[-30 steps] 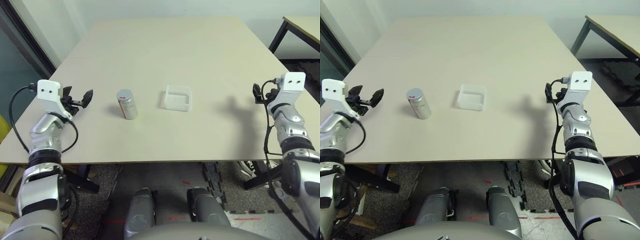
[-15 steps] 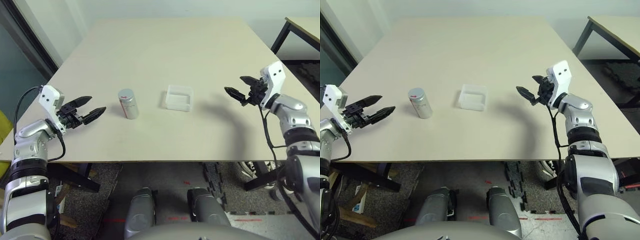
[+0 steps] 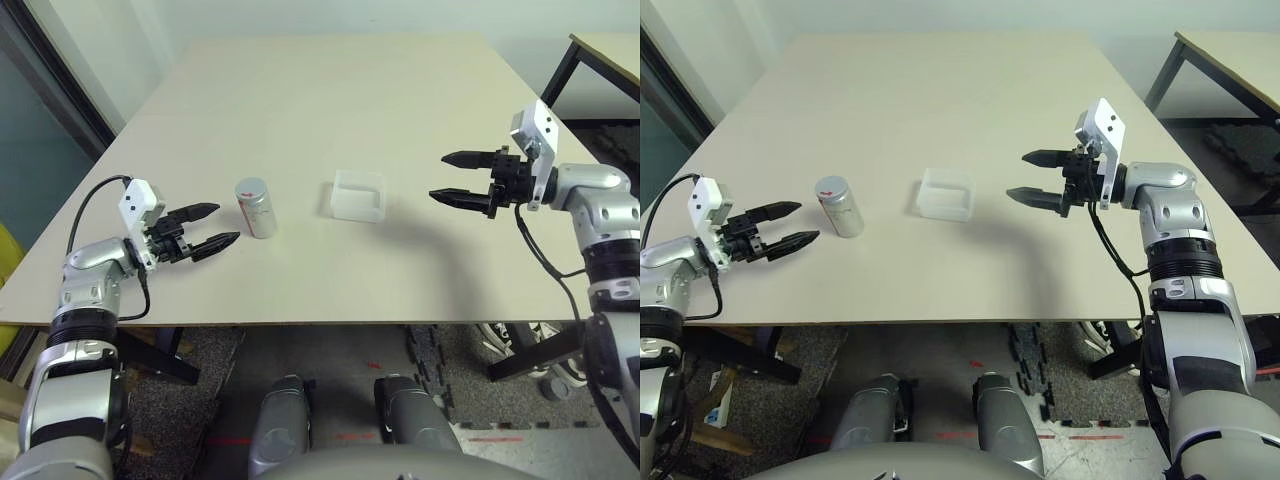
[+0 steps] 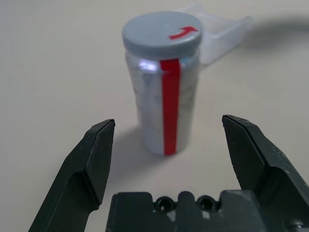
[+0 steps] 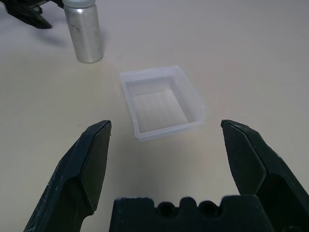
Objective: Pour the medicine from the bottle into the box.
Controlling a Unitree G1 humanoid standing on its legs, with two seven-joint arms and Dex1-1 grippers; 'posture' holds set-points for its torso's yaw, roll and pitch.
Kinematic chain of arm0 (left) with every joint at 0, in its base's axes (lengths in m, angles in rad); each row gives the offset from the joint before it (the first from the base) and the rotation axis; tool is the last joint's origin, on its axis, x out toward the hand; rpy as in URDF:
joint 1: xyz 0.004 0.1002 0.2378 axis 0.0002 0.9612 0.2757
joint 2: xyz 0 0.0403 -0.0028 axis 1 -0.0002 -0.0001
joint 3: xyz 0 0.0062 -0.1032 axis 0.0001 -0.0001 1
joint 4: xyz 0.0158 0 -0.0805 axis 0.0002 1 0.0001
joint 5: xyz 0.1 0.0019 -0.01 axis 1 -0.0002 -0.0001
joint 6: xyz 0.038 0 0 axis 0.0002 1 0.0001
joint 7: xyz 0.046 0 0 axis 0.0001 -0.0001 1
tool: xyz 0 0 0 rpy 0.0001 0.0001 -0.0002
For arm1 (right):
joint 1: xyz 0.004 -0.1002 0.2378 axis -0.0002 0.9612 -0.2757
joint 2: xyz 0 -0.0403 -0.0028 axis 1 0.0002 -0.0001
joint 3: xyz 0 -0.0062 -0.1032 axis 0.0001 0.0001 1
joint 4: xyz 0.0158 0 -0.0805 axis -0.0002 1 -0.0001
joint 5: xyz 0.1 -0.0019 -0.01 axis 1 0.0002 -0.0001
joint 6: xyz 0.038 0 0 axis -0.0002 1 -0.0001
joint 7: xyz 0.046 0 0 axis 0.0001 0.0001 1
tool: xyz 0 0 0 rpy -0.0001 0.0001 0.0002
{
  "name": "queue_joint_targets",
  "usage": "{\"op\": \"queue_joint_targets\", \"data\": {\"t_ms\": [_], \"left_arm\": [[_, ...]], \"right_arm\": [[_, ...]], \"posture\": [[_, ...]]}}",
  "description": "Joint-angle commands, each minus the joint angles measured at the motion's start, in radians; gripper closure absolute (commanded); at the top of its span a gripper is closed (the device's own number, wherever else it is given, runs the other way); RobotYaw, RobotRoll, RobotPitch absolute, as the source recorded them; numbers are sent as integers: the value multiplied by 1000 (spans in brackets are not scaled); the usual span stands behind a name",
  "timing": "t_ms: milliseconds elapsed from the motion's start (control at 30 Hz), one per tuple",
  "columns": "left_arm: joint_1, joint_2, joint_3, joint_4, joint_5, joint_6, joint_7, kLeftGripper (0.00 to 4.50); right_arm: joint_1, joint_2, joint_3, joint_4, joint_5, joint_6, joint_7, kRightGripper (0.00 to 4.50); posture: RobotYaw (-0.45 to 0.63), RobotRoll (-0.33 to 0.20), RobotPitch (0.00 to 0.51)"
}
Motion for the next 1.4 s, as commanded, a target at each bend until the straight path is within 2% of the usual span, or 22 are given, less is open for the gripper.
{"op": "queue_joint_targets", "data": {"t_ms": [33,367,733,800,867,933,967,1133,1400], "left_arm": [[-33,-30,-17,65,31,-49,15,42],[-105,-95,-27,190,80,-130,73,42],[-150,-149,-19,267,83,-159,141,42],[-158,-159,-16,274,83,-158,152,402],[-162,-163,-16,277,83,-158,152,1007],[-165,-165,-20,274,85,-156,138,1814],[-168,-164,-22,270,83,-149,123,1978],[-178,-159,-33,221,65,-97,26,1959],[-182,-146,-82,57,42,90,-159,1959]], "right_arm": [[30,-5,25,-53,10,36,11,0],[101,-23,37,-209,51,143,25,0],[151,-29,32,-313,95,211,-13,0],[156,-30,34,-328,102,223,-20,0],[159,-31,38,-342,107,235,-21,0],[154,-34,51,-348,99,244,-29,0],[149,-34,59,-349,96,247,-29,0],[110,-13,92,-391,119,298,-25,0],[31,54,167,-425,123,353,-35,0]], "posture": [[-119,0,57],[-162,0,63],[-192,0,69],[-190,0,70],[-185,0,71],[-181,0,72],[-172,0,72],[-149,0,73],[-109,0,72]]}}
